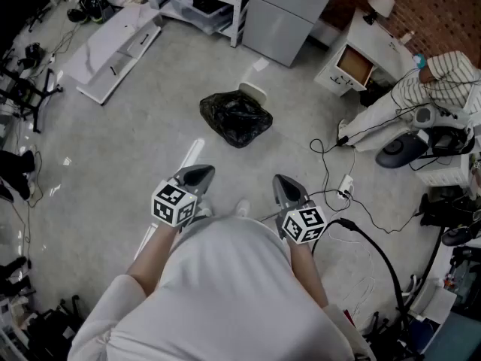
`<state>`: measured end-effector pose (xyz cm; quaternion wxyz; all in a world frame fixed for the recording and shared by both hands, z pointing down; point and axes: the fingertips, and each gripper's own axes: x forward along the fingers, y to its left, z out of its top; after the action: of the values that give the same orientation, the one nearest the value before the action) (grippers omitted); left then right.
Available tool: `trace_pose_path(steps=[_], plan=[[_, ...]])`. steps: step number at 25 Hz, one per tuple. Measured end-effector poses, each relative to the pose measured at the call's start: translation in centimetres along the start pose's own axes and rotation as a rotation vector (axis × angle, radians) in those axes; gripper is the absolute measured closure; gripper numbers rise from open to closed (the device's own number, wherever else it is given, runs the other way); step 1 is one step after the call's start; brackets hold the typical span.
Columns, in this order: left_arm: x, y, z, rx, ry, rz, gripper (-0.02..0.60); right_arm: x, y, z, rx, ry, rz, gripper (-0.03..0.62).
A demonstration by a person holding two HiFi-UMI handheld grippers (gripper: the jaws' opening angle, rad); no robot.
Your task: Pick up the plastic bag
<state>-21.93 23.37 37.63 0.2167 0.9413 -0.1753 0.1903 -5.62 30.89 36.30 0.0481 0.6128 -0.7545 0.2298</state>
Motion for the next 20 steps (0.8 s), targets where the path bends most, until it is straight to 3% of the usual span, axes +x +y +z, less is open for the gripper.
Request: trace_pose_path(steps=[20], plan=[[1.2, -0.4, 0.2, -0.016, 0.017, 0.020, 0.577, 0.1, -1.1, 0.3, 0.030, 0.006, 0.036, 0.594]])
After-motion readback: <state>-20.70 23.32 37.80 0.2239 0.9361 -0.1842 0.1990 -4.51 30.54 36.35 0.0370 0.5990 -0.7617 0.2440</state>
